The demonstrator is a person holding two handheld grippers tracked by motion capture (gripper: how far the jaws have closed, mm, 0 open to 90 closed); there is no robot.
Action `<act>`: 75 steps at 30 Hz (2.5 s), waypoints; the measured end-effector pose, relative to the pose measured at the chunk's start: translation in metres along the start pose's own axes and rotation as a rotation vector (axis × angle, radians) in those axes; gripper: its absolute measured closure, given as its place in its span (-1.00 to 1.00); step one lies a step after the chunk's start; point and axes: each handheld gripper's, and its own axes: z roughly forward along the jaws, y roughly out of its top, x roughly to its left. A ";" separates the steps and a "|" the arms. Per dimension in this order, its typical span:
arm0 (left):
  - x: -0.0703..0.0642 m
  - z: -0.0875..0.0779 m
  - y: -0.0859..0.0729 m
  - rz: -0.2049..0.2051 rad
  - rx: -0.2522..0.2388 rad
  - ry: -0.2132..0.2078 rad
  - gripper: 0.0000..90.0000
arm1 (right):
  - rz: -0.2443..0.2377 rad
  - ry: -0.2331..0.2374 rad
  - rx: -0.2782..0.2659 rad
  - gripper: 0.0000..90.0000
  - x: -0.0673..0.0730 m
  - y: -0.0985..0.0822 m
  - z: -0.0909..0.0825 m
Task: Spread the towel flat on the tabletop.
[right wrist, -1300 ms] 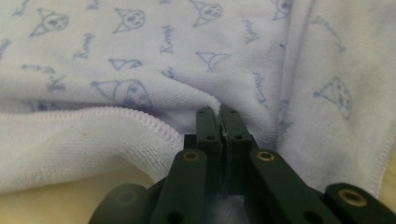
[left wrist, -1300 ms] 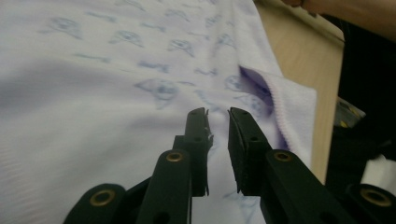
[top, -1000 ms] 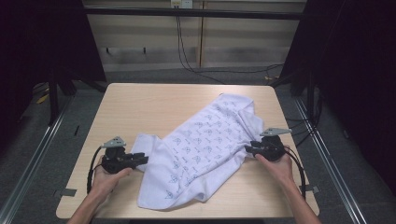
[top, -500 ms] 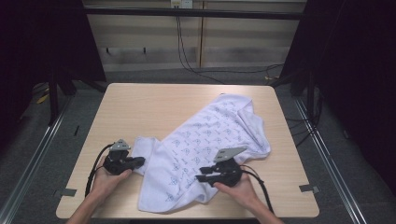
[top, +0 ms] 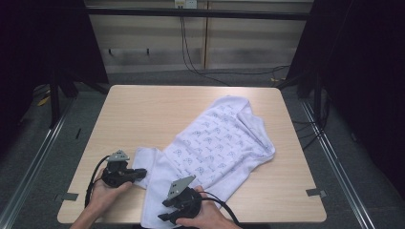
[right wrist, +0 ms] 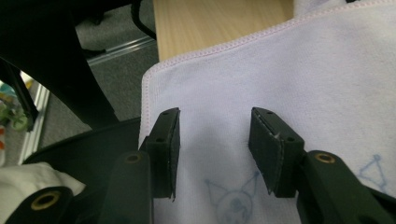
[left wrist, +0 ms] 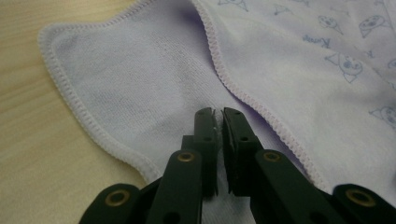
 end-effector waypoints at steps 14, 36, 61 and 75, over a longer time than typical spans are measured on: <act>-0.017 0.001 -0.003 0.041 0.034 -0.052 0.82 | -0.123 -0.101 0.019 0.58 -0.016 -0.026 -0.033; -0.048 -0.004 -0.013 0.113 0.093 -0.148 0.73 | 0.335 -0.227 -0.142 0.73 -0.082 -0.098 -0.145; 0.031 0.002 0.011 -0.058 -0.024 0.003 0.21 | 0.365 -0.345 -0.073 0.11 -0.117 -0.061 -0.121; -0.003 -0.025 0.002 0.039 -0.089 -0.135 0.95 | 0.370 -0.297 -0.238 0.96 -0.096 -0.075 -0.166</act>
